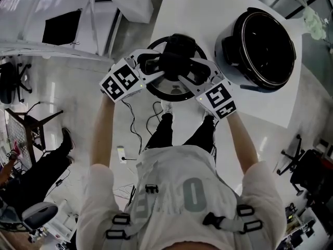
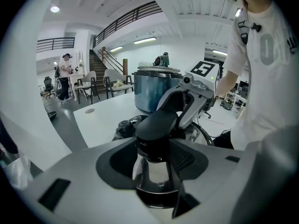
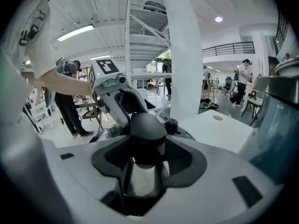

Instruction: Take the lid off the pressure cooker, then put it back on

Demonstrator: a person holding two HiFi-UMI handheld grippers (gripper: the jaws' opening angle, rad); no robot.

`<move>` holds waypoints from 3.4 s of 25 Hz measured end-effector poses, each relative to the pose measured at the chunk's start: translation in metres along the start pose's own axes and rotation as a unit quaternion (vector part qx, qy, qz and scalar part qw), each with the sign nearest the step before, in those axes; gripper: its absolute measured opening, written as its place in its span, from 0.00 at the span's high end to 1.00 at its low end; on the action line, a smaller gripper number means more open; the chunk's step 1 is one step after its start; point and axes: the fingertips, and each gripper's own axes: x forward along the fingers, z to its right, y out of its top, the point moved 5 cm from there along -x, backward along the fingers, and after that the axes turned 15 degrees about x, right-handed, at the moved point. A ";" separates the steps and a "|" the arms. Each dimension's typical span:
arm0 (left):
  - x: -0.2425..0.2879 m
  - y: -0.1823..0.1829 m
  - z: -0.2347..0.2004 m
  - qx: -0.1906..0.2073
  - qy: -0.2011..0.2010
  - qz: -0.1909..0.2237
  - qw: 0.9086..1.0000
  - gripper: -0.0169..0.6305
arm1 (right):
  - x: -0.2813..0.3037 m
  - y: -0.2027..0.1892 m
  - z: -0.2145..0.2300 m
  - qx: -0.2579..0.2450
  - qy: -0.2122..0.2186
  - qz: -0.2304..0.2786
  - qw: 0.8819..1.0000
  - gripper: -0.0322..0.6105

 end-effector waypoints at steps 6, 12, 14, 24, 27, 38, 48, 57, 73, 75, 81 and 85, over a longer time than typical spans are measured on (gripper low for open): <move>0.023 -0.011 -0.008 0.003 -0.008 -0.022 1.000 0.65 | 0.011 -0.012 0.019 -0.027 -0.016 -0.026 0.999 0.59; 0.030 -0.017 -0.006 -0.030 -0.019 -0.002 0.999 0.67 | 0.013 -0.020 0.022 -0.023 -0.014 -0.034 0.999 0.58; 0.030 -0.018 -0.006 -0.036 -0.017 0.003 0.999 0.67 | 0.013 -0.020 0.023 -0.024 -0.007 -0.032 0.999 0.58; -0.002 -0.001 -0.020 -0.040 0.043 0.014 0.998 0.58 | -0.013 0.018 0.019 0.027 -0.006 0.038 0.999 0.49; -0.025 0.017 -0.028 -0.053 0.098 0.036 0.993 0.58 | -0.026 0.044 0.009 0.023 -0.023 0.080 0.996 0.53; -0.130 0.069 -0.028 -0.173 0.437 0.157 0.868 0.58 | -0.071 0.117 0.007 0.096 -0.123 0.236 0.959 0.48; -0.170 0.083 -0.004 -0.130 0.547 0.129 0.817 0.58 | -0.104 0.130 -0.006 0.102 -0.156 0.296 0.937 0.52; -0.157 0.084 -0.011 -0.126 0.511 0.132 0.840 0.58 | -0.092 0.131 -0.013 0.086 -0.130 0.274 0.949 0.50; 0.007 -0.005 -0.003 -0.059 0.088 -0.010 0.994 0.50 | -0.002 -0.008 0.014 0.066 -0.037 0.031 0.997 0.44; 0.017 -0.009 -0.003 -0.063 0.075 -0.011 0.995 0.50 | 0.005 -0.015 0.019 0.058 -0.043 0.028 0.997 0.44; 0.039 -0.010 -0.004 -0.069 0.052 -0.005 0.996 0.50 | 0.021 -0.022 0.028 0.042 -0.038 0.014 0.998 0.48; 0.042 -0.010 -0.002 -0.043 0.046 0.006 0.998 0.54 | 0.023 -0.021 0.025 0.016 -0.023 -0.006 1.000 0.53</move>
